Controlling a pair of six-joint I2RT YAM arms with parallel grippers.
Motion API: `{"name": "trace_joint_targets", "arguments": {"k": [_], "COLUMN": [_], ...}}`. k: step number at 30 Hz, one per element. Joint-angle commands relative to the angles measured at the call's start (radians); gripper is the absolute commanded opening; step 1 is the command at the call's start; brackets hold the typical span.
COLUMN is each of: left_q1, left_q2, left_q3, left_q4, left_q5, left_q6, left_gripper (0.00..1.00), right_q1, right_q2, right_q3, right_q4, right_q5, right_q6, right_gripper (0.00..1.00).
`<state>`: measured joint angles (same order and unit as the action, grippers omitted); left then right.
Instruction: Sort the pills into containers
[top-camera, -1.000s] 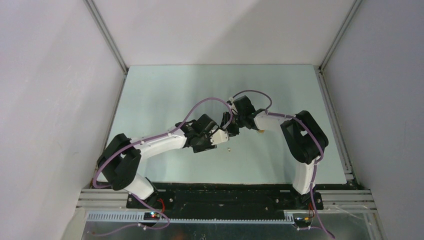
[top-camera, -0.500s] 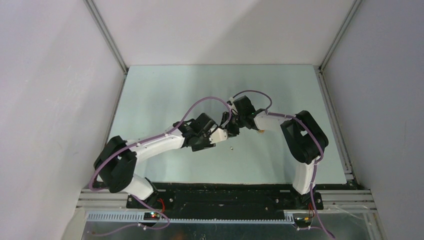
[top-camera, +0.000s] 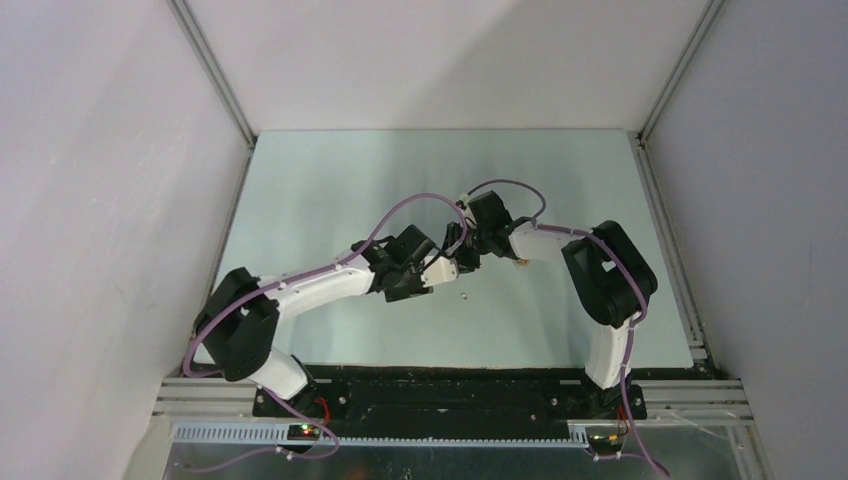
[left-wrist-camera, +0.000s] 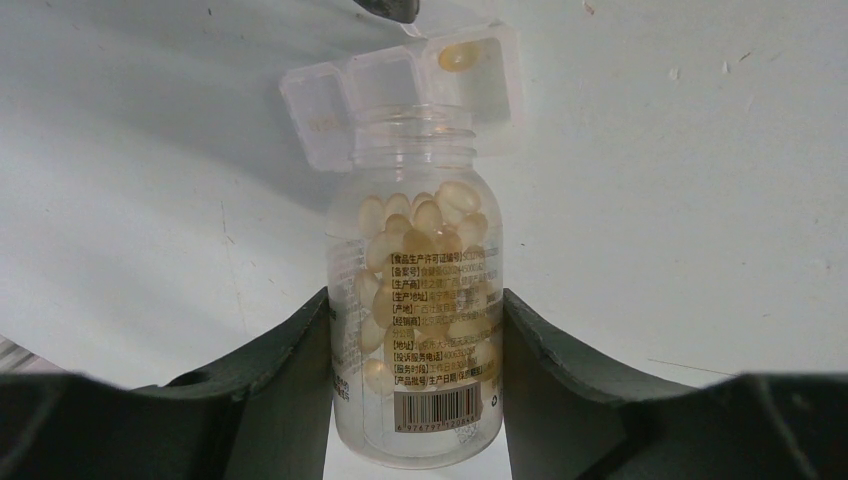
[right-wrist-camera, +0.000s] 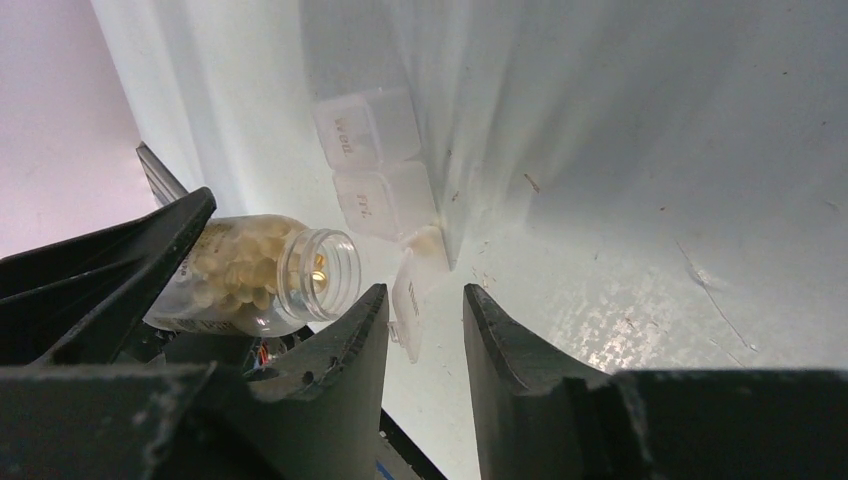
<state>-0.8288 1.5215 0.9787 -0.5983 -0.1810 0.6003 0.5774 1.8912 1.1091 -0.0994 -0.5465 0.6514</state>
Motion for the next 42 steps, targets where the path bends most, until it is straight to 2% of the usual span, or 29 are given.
{"name": "trace_joint_targets", "arguments": {"k": [1,8,29,42], "left_q1": [-0.015,-0.029,-0.084,-0.096], "left_q2": [0.017,0.046,0.118,0.110], "left_q3": [0.041,0.072,0.110,0.094], "left_q4": [-0.019,-0.049,-0.079,-0.080], "left_q5": [-0.021,-0.053,-0.181,-0.200], "left_q6": [-0.009,-0.021,-0.019,0.002], "left_gripper": [0.00,0.00,0.00,0.00], "right_q1": [-0.006,-0.007,-0.011,-0.013], "right_q2": [-0.001,-0.005,0.003,-0.001], "right_q3": [-0.002,-0.002,-0.002,-0.002], "right_q4": [0.007,0.000,-0.017,-0.017], "right_q5": [0.003,0.015,0.026,0.025], "right_q6": [-0.008,-0.006,-0.001,0.001], "right_gripper": [0.39,0.44,0.42,0.42]}}
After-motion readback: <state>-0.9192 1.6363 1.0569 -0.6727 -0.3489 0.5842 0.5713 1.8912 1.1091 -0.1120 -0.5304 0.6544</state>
